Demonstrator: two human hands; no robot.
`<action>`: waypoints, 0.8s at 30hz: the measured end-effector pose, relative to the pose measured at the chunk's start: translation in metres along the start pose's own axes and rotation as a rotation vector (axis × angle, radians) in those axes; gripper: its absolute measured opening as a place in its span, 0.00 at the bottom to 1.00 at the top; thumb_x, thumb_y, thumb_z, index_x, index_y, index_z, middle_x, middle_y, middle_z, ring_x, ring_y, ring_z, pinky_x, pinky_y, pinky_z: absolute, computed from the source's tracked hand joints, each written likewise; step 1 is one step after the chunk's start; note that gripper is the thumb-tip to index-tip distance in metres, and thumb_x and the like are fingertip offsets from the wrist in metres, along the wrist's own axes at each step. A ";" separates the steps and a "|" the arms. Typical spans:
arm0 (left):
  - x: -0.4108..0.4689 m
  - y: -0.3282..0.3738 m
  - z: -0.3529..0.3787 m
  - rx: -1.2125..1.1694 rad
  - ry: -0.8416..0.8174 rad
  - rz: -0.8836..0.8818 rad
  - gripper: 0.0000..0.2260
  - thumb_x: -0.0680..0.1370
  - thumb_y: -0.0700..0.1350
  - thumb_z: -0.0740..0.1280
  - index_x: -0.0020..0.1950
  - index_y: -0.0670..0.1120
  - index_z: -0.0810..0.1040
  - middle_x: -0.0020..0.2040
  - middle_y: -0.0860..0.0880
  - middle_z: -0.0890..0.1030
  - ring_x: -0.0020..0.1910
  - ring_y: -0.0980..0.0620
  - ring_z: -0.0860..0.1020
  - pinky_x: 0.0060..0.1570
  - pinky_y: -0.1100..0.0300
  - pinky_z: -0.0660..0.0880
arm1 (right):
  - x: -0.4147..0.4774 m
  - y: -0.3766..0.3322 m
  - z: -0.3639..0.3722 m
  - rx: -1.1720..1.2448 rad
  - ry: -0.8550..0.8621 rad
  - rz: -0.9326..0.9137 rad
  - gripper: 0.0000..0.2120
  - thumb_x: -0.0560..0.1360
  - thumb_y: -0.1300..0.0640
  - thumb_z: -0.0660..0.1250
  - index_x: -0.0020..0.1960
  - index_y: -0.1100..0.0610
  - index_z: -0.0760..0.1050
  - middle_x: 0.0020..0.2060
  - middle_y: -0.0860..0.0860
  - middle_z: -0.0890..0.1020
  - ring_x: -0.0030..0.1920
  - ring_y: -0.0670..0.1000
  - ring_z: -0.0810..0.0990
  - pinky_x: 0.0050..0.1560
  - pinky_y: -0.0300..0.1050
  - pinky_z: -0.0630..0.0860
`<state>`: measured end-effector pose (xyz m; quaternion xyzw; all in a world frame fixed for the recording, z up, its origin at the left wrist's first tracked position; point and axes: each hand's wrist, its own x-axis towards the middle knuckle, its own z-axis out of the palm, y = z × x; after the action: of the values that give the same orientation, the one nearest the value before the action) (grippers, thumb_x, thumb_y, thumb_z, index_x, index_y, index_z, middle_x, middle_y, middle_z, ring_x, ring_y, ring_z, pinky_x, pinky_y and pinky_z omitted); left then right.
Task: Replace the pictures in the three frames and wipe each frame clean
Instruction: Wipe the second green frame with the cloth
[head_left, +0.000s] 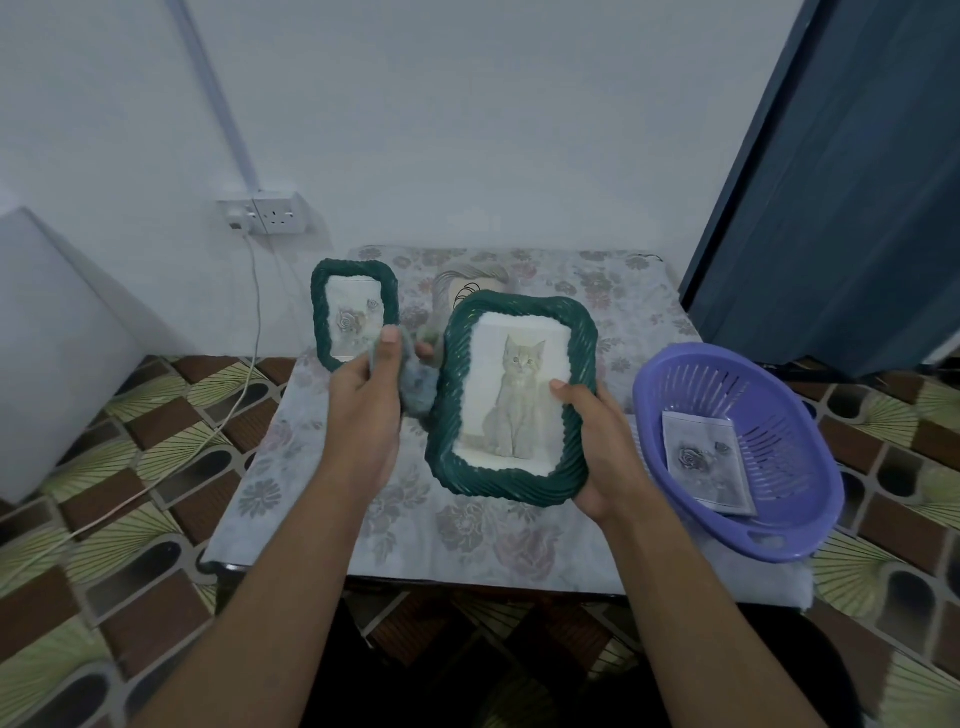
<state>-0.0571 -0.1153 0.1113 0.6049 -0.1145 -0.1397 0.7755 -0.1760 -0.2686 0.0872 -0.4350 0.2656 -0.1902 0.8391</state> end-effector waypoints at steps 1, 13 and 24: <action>-0.004 -0.001 0.003 -0.075 -0.055 -0.031 0.22 0.85 0.52 0.54 0.45 0.45 0.84 0.50 0.44 0.84 0.51 0.47 0.81 0.56 0.50 0.77 | 0.001 -0.001 0.000 0.001 0.015 -0.005 0.12 0.80 0.61 0.64 0.62 0.53 0.78 0.54 0.54 0.85 0.56 0.59 0.84 0.56 0.60 0.80; -0.011 -0.022 -0.009 0.087 -0.263 0.042 0.15 0.75 0.58 0.70 0.56 0.51 0.85 0.64 0.41 0.78 0.66 0.42 0.76 0.68 0.42 0.70 | 0.005 -0.004 0.001 0.066 0.130 -0.027 0.13 0.80 0.60 0.63 0.64 0.55 0.76 0.55 0.56 0.85 0.51 0.58 0.84 0.49 0.59 0.83; -0.011 -0.020 -0.009 -0.245 0.165 0.023 0.10 0.85 0.44 0.57 0.51 0.45 0.77 0.47 0.50 0.84 0.49 0.52 0.82 0.48 0.58 0.81 | 0.006 -0.008 -0.003 0.078 0.150 -0.033 0.15 0.80 0.59 0.64 0.66 0.54 0.75 0.56 0.56 0.84 0.53 0.59 0.84 0.46 0.56 0.83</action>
<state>-0.0656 -0.1077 0.0900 0.5139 -0.0394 -0.0936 0.8518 -0.1739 -0.2779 0.0911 -0.3909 0.3131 -0.2463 0.8298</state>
